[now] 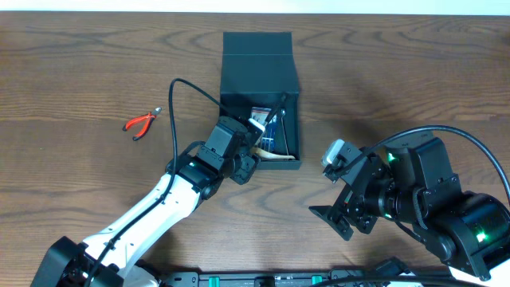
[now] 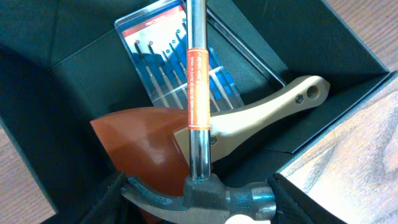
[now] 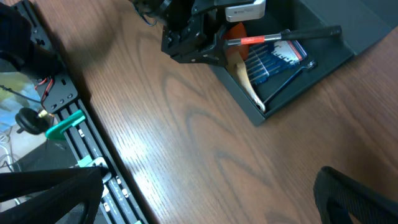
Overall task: Pack container
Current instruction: 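Lift the hammer and lower it into the green box, then open the left gripper and move it back over the pliers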
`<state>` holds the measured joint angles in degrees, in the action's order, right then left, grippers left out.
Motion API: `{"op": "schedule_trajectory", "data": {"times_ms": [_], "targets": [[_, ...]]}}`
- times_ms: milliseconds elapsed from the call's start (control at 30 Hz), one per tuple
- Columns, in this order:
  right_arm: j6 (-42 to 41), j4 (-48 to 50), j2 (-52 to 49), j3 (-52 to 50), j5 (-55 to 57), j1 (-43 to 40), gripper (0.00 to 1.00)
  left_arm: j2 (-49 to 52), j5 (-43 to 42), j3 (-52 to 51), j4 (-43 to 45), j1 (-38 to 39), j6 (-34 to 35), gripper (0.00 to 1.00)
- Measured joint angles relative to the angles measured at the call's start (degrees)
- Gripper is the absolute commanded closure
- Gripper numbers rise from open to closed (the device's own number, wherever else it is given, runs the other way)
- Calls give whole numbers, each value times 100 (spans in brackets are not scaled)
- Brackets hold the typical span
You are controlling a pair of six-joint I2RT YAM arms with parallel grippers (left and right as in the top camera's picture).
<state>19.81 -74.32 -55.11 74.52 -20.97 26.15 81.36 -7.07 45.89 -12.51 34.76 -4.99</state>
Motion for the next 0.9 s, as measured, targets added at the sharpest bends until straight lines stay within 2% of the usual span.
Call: {"op": "schedule_trajectory", "data": {"times_ms": [133, 167, 233, 267, 533, 733, 900], "targets": [[0, -2, 0, 0, 2, 0, 0, 4, -7, 0, 4, 0, -90, 52], [0, 0, 0, 0, 2, 0, 1, 4, -7, 0, 9, 0, -107, 44], [0, 0, 0, 0, 2, 0, 1, 4, -4, 0, 46, 0, -144, 7], [0, 0, 0, 0, 2, 0, 1, 4, -4, 0, 76, 0, -151, 1], [0, 0, 0, 0, 2, 0, 1, -188, 72, 0, 116, -17, -129, 1], [0, -2, 0, 0, 2, 0, 1, -1097, 968, 4, 98, -354, -92, 1], [0, -2, 0, 0, 2, 0, 1, -1683, 1733, 76, -101, -1204, -42, 2]]}}
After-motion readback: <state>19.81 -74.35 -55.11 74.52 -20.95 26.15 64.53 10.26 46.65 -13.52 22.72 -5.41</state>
